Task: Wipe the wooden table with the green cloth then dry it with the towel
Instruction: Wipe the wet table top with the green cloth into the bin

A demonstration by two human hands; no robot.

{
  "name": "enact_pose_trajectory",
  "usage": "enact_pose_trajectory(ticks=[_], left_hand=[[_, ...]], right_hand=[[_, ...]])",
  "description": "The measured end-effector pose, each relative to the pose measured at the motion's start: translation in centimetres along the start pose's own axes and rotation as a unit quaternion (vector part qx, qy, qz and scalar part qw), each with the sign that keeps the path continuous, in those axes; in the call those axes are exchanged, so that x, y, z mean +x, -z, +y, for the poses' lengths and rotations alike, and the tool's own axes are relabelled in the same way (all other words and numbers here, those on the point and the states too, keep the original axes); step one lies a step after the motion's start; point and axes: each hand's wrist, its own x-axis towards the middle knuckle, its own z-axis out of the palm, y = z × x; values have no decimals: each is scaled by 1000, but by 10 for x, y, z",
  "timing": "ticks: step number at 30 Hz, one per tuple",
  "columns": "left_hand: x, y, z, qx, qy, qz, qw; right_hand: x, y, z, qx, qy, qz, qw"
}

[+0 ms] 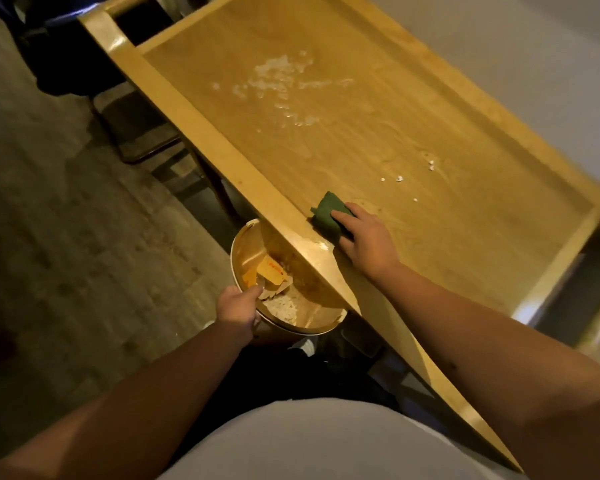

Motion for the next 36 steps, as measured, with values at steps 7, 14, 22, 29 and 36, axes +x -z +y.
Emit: enact_pose_trajectory(ticks=[7,14,22,29,36], left_hand=[[-2,-27,1,2,18,-15,1000],[2,-33,6,26,11,-1,1000],[10,-37,16,36,23,20,999],[14,-36,22,42,7,41,998],[19,-33,32,38,-10,46,998]], right_hand=[[-19,58,91,76,-250,208,943],[-22,48,152,-30,-302,8,953],[13,38,133,-65,-202,-9,977],[31,34,118,-78,-121,-33,989],[40,30,107,-76,-48,-64,994]])
